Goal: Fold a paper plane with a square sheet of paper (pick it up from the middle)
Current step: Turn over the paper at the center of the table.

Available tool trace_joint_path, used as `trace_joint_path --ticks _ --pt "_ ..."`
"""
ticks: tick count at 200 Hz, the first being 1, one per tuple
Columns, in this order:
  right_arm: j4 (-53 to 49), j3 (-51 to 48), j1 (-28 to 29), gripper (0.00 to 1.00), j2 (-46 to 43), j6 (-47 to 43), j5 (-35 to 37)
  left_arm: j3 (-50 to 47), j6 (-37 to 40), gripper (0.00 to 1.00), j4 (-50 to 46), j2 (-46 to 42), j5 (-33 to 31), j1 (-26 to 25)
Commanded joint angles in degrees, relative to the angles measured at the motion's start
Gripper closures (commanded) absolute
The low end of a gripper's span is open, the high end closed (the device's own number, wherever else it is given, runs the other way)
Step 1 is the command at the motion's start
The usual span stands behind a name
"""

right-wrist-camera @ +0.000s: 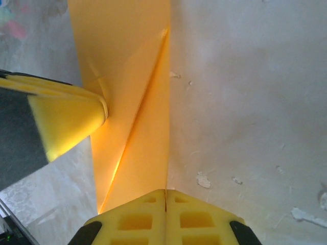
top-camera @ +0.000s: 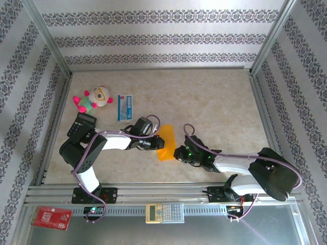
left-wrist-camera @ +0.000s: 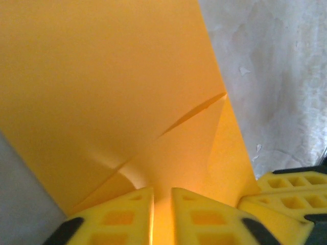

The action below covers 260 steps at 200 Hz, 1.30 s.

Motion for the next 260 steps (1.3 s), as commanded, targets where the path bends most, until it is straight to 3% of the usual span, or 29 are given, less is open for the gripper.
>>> trace_joint_path --ticks 1,28,51,68,83,105,134,156,185,223,260 --pt "-2.16 0.3 0.22 1.0 -1.69 -2.0 2.41 0.77 -1.83 0.71 -1.77 -0.6 1.13 0.56" --pt "-6.51 0.85 -2.39 1.0 -3.77 -5.4 0.5 1.98 -4.31 0.61 0.63 -4.61 3.68 1.71" --pt "-16.24 5.61 -7.11 1.0 -7.76 -12.41 -1.98 1.96 -5.49 0.55 1.1 -9.69 4.58 4.2" --pt "-28.34 11.97 -11.81 1.0 -10.11 -21.3 -3.29 1.51 -5.27 0.54 -0.51 -13.8 3.9 6.56" --pt "-41.96 19.58 -13.56 1.0 -10.6 -31.54 0.49 1.24 -3.71 0.53 -4.09 -17.45 2.46 8.75" --pt "-55.1 29.15 -10.98 1.0 -7.44 -41.55 8.06 0.42 -1.29 0.53 -10.4 -21.9 -1.96 11.18" --pt "-61.83 36.89 -0.39 1.0 0.98 -46.87 18.11 -2.25 -1.42 0.52 -14.34 -25.38 -5.98 14.05" --pt "-61.32 39.34 5.12 1.0 7.78 -45.85 18.45 -4.27 -2.58 0.52 -14.63 -26.44 -5.8 15.75" --pt "-53.35 38.09 9.76 1.0 12.27 -41.44 12.4 -4.97 -2.52 0.52 -15.48 -26.26 -5.56 16.26" --pt "-41.44 32.87 10.85 0.96 12.5 -35.68 5.18 -4.58 -4.87 0.52 -11.61 -22.89 -1.19 16.14" --pt "-36.0 29.81 10.91 0.92 12.21 -33.86 4.34 -2.25 -8.7 0.56 -4.91 -15.39 5.65 15.02"
